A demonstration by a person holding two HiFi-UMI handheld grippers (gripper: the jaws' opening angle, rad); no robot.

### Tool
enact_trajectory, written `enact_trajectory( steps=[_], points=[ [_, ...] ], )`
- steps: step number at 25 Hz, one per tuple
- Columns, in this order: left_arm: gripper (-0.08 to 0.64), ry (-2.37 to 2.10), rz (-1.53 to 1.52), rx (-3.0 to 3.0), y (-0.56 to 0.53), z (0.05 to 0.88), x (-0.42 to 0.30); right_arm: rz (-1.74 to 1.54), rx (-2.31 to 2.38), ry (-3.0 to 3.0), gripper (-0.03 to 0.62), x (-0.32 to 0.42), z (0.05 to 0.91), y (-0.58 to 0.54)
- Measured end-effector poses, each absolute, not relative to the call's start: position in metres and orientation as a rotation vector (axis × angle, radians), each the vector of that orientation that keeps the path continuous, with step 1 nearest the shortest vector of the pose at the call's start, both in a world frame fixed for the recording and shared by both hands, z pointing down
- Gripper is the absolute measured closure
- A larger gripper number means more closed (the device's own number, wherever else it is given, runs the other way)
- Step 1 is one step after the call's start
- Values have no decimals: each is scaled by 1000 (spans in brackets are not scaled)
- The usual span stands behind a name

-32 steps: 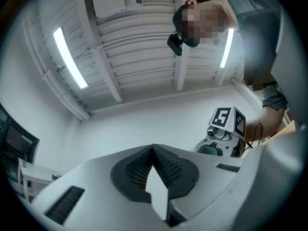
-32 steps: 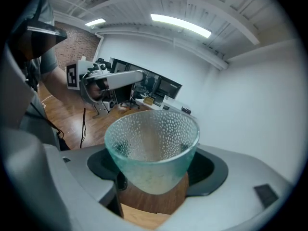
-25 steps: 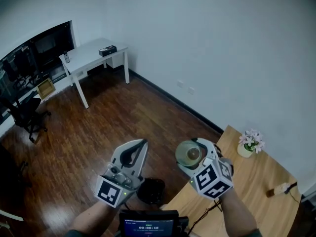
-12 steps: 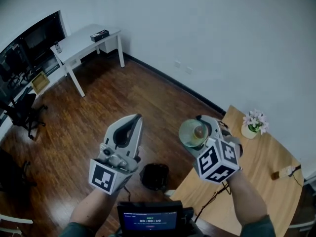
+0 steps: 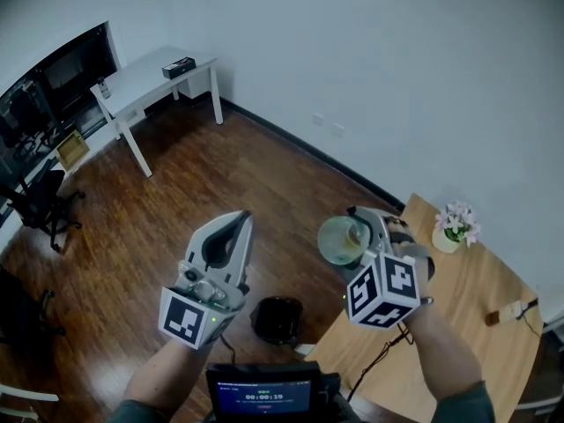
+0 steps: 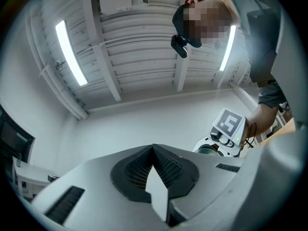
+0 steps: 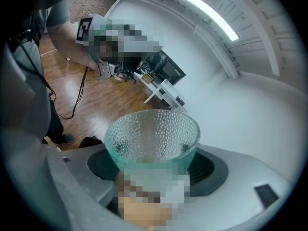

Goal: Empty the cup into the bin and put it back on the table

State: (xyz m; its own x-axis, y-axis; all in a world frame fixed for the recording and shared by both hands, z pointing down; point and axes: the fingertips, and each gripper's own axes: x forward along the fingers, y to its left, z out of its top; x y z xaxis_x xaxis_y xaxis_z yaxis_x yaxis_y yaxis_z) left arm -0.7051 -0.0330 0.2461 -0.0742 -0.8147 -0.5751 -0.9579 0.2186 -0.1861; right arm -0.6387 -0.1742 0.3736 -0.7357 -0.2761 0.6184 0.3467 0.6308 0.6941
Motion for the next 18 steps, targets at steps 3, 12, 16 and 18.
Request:
enact_trajectory(
  steps=[3,12,16,18],
  points=[
    [560,1927,310,-1638,-35,250,-705,-1139,-54,-2104,206,-639,374,-177],
    [560,1974,291,-1586,-18,249,-722,-1242,-14,-2036,206,-648,362,-172],
    [560,1986,307,-1584,-14,253,-720,-1307,0,-1988,206,-650,361,-172],
    [560,1989,304,-1585,-11,254,-721,-1330,-2,-1971,206,-653,359,-170]
  ],
)
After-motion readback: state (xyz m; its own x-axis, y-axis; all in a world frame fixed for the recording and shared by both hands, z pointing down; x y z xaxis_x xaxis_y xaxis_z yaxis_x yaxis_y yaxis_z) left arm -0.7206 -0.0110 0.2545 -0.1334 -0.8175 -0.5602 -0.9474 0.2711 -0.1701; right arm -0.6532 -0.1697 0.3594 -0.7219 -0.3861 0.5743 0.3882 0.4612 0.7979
